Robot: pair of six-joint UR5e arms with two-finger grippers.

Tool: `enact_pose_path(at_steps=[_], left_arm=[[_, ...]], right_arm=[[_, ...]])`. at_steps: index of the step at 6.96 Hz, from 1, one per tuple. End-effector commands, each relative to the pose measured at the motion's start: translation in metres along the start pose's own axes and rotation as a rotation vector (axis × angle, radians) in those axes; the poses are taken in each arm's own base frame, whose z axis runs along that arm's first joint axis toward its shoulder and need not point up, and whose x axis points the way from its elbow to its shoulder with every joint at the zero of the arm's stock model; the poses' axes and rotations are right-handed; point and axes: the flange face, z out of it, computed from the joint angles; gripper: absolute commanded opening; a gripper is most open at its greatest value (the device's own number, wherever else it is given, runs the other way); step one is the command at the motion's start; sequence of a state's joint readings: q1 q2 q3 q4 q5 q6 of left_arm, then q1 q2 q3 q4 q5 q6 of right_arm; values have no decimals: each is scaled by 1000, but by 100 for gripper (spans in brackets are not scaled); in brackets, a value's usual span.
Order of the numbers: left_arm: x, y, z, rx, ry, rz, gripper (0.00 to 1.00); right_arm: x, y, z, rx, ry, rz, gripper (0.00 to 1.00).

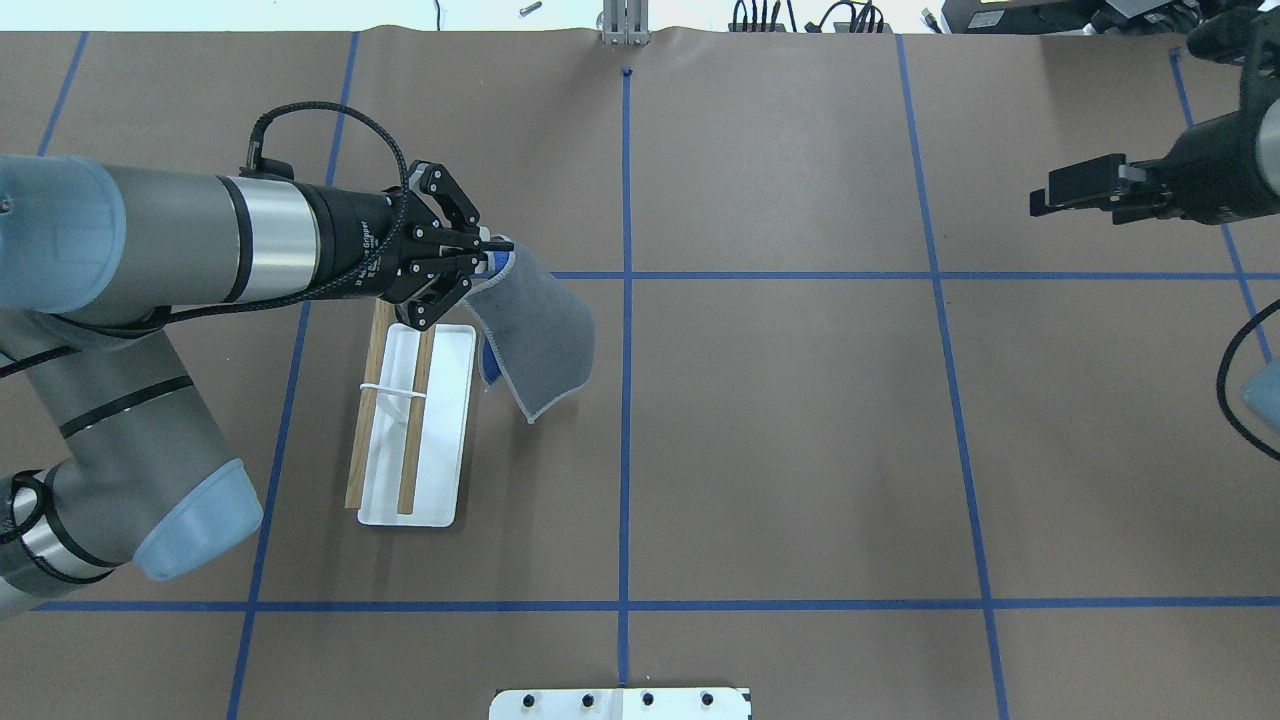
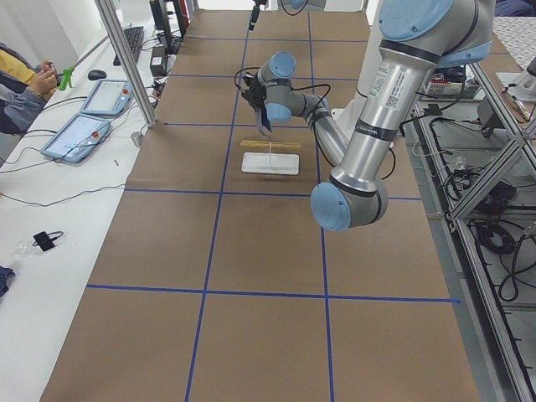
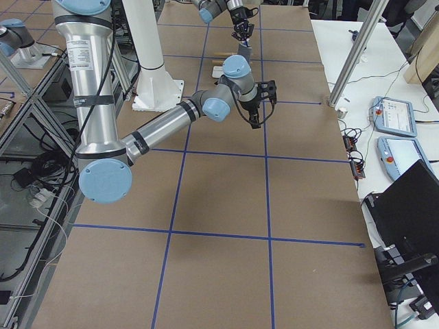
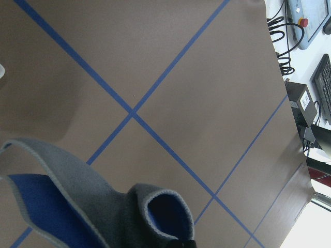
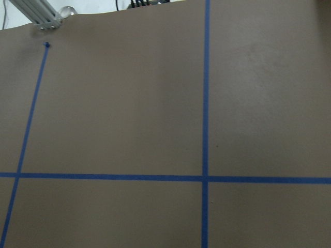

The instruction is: Hang towel on rack

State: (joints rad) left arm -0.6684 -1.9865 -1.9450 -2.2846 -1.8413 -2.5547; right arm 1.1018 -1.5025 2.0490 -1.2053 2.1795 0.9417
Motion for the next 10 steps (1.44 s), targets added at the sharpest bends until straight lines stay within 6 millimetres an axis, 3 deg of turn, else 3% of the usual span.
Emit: enact_pose_path(at_steps=[1,2,4,7,8,10], left_arm=[[-10,2,2,-6,-17,70,0],[-26,-10,3,11,-47,99,0],[-57,-32,-33,31,-80,78,0],[-69,-48,-36,71,-93,-66,0],[-73,-65,-38,128,-50,-88,0],[-65,-40,-35,81,-24,-101,0]], right_arm=[[76,-4,-12,-51,56,56,100],[104,-8,-8,-84,55,33,100],[107,-13,-3,-90,57,37,100],[94,-22,-7,-77,45,35,100],[93,-22,-7,-76,43,34,100],[93,-22,-8,-81,37,36,100]])
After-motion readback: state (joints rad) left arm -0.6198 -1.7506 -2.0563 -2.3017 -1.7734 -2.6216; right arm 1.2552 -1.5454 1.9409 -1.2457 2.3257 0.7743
